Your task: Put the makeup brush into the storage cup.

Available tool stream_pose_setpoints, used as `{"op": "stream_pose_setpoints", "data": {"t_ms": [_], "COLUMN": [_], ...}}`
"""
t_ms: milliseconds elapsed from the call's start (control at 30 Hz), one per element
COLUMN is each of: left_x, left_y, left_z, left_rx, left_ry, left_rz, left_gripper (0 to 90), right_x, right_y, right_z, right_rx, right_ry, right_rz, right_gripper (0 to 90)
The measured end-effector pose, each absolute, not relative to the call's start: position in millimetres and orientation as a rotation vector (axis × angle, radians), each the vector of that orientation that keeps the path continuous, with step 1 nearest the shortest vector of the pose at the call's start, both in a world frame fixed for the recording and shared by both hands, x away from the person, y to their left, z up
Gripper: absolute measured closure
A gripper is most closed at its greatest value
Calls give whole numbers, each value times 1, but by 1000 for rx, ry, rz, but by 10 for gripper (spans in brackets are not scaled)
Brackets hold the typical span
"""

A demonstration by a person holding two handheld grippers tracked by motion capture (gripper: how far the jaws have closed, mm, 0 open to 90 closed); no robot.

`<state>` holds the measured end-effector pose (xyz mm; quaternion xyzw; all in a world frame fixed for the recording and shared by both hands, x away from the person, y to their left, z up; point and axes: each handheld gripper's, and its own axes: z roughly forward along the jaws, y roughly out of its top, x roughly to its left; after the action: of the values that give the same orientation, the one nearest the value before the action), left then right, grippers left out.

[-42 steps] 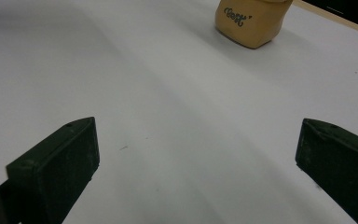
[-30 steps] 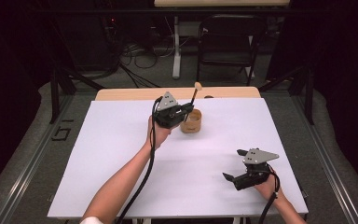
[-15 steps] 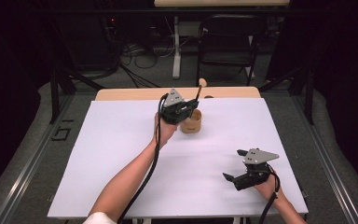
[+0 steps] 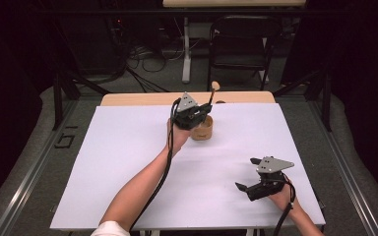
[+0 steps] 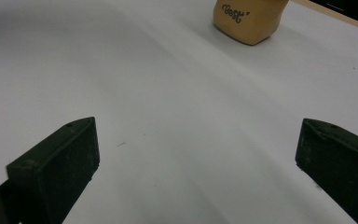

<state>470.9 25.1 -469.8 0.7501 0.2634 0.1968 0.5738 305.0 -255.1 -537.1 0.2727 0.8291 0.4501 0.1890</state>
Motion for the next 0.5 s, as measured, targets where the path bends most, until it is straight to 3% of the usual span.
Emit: {"op": "stream_pose_setpoints", "data": {"t_ms": [500], "left_x": [483], "left_y": [20], "left_z": [-487], "left_rx": [1760], "left_ry": [667], "left_rz": [480], "left_gripper": [829], "right_x": [305], "right_y": [-255], "right_z": [-538], "right_rx": [767], "right_ry": [2337], "right_rz": [1265], "right_gripper": [0]}}
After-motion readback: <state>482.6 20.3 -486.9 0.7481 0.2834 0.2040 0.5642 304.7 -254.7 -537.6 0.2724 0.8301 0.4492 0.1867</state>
